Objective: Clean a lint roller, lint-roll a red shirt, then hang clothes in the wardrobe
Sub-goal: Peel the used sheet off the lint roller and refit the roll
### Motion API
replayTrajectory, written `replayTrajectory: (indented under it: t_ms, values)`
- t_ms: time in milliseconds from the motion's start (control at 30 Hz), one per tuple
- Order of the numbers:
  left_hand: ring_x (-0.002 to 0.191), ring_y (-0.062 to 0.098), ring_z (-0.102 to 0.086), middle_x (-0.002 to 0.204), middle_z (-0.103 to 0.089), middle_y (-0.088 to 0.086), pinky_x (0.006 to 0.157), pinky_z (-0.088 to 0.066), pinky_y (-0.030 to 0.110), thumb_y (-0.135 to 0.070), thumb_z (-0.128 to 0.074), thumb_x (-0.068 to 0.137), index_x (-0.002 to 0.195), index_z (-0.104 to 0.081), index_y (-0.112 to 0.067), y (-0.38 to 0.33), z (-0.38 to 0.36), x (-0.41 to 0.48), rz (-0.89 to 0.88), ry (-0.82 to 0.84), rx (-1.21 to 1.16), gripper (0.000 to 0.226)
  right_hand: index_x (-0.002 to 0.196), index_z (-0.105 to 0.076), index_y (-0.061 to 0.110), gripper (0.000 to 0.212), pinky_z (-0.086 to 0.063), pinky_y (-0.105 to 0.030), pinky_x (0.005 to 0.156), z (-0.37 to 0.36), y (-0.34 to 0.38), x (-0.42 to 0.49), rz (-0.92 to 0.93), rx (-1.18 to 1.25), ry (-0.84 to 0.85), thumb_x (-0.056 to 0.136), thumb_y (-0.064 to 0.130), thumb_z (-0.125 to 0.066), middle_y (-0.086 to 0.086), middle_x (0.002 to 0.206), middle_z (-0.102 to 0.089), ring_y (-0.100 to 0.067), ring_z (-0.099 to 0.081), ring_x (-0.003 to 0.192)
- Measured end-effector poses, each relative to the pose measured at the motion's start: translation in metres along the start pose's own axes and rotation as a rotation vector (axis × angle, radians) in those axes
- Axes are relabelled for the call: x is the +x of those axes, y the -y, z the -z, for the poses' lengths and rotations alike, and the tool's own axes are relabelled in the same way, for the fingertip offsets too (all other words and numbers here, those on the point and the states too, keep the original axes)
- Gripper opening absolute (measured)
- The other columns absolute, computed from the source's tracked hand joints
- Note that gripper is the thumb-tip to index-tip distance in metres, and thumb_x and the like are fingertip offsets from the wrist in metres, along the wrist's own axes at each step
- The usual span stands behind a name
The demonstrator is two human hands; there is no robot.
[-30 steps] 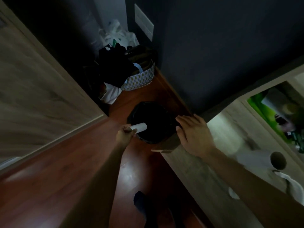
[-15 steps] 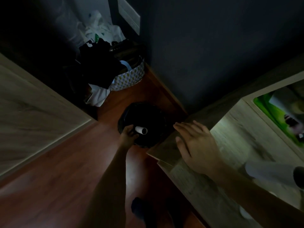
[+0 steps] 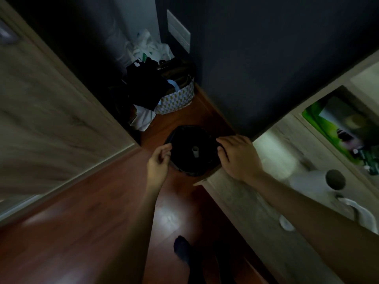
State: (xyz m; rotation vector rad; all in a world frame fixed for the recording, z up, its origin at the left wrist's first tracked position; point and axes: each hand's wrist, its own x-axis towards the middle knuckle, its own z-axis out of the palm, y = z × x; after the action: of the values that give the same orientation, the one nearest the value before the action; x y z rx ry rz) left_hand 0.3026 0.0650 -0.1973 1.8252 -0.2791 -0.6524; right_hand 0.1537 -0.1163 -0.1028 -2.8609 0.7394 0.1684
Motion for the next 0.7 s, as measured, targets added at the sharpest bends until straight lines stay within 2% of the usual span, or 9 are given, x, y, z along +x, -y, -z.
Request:
replayTrajectory:
  t_ms: [67,167,267,433,533,633,700]
  values:
    - [0.097,-0.010,-0.061,0.110,-0.068,-0.002,0.085,-0.045,0.007,0.003,-0.049,0.094,0.116,-0.063,-0.010,-0.026,0.006,-0.032,-0.047,-0.035,-0.019,0.028,0.119,-0.063,0.013,0.049,-0.036,-0.038,0.101,-0.001,0.000,-0.001,-0.006,0.001,-0.015,0.093,0.035,-0.028,-0.005,0.117,-0.068,-0.021,-0.060,0.107]
    - [0.099,-0.008,-0.062,0.107,-0.068,-0.003,0.082,-0.044,0.006,0.000,-0.050,0.096,0.114,-0.063,-0.009,-0.057,0.011,-0.073,-0.103,-0.069,-0.069,0.024,0.114,-0.065,0.012,0.058,-0.040,-0.038,0.095,0.002,0.003,-0.002,-0.008,0.022,-0.025,0.090,0.038,-0.020,-0.007,0.111,-0.070,-0.024,-0.062,0.102]
    - [0.101,0.003,-0.065,0.108,-0.070,0.000,0.084,-0.047,0.012,-0.004,-0.051,0.097,0.113,-0.064,-0.013,-0.085,0.010,-0.114,-0.137,-0.129,-0.114,0.023,0.116,-0.064,0.008,0.062,-0.040,-0.039,0.094,0.007,0.003,-0.011,0.014,0.098,-0.041,0.089,0.039,-0.017,-0.010,0.114,-0.069,-0.028,-0.061,0.106]
    - [0.100,0.011,-0.065,0.109,-0.069,0.006,0.085,-0.048,0.013,-0.004,-0.049,0.097,0.114,-0.064,-0.010,-0.125,-0.011,-0.169,-0.192,-0.171,-0.116,0.023,0.130,-0.053,0.005,0.039,-0.034,-0.037,0.103,0.027,0.005,-0.045,-0.006,0.511,-0.041,0.101,0.022,-0.035,-0.014,0.130,-0.057,-0.030,-0.048,0.122]
    - [0.099,0.008,-0.065,0.109,-0.069,0.005,0.086,-0.049,0.015,-0.003,-0.049,0.097,0.114,-0.064,-0.011,-0.140,-0.033,-0.192,-0.206,-0.158,-0.100,0.024,0.130,-0.053,0.005,0.036,-0.035,-0.029,0.102,0.059,0.005,-0.086,0.034,0.743,-0.205,0.101,0.018,-0.037,-0.013,0.129,-0.057,-0.025,-0.048,0.122]
    - [0.099,0.006,-0.066,0.110,-0.069,0.002,0.090,-0.051,0.023,-0.004,-0.051,0.096,0.113,-0.064,-0.016,-0.148,-0.061,-0.212,-0.200,-0.120,-0.076,0.025,0.126,-0.057,0.005,0.033,-0.034,-0.018,0.102,0.093,-0.017,-0.132,0.190,0.744,-0.432,0.099,0.016,-0.041,-0.009,0.125,-0.060,-0.018,-0.051,0.118]
    - [0.100,0.012,-0.067,0.109,-0.069,0.000,0.090,-0.052,0.027,-0.005,-0.053,0.095,0.113,-0.064,-0.019,-0.149,-0.083,-0.220,-0.202,-0.065,-0.038,0.025,0.120,-0.062,0.006,0.030,-0.038,-0.023,0.102,0.104,-0.043,-0.153,0.230,0.679,-0.573,0.097,0.014,-0.044,-0.008,0.121,-0.062,-0.019,-0.054,0.115]
